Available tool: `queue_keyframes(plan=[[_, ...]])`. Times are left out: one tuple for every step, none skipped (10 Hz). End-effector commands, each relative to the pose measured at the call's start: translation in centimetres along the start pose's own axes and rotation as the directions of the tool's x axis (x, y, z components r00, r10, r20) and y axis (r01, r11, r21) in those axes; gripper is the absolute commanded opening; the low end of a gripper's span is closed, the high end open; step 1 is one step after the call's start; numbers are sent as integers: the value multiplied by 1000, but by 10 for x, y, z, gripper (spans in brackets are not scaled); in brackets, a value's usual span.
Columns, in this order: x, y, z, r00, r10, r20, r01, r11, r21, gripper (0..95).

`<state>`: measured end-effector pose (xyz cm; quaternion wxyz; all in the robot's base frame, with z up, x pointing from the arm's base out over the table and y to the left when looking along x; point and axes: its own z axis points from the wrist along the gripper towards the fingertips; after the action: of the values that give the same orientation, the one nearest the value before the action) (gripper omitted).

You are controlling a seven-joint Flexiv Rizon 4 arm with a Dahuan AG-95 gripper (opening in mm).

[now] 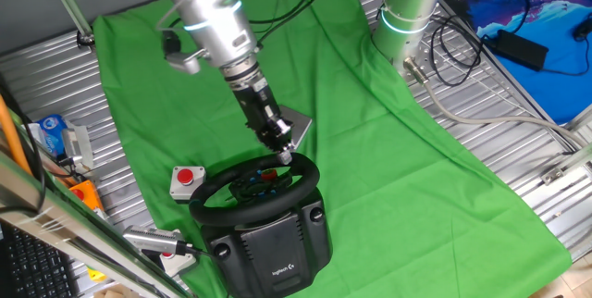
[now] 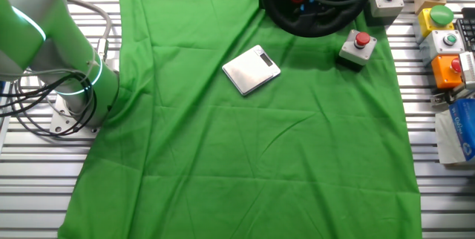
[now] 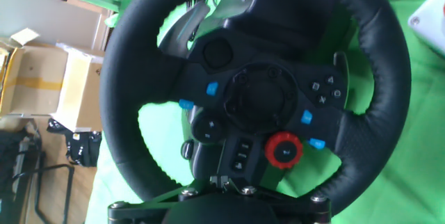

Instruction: Rotate the steering wheel 90 degrees counterclockwise

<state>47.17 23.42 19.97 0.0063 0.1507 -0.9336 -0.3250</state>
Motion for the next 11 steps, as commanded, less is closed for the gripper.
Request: queue_keyframes(plan=[[-3,0,18,1000,7,28,-7,1000,3,0],[-4,1,22,999,11,35,-11,1000,4,0],[-5,1,23,999,12,36,-12,1000,5,0],[-7,2,24,999,17,38,-17,1000,3,0],[-7,4,23,999,23,38,-23,1000,3,0],[-8,7,24,999,27,38,-28,1000,4,0],[-10,10,26,999,33,40,-33,999,4,0],[-11,12,28,999,35,40,-35,999,4,0],[-11,13,30,999,35,40,-35,999,6,0],[-11,13,30,999,35,40,-35,999,6,0],[-11,13,30,999,35,41,-35,999,9,0]])
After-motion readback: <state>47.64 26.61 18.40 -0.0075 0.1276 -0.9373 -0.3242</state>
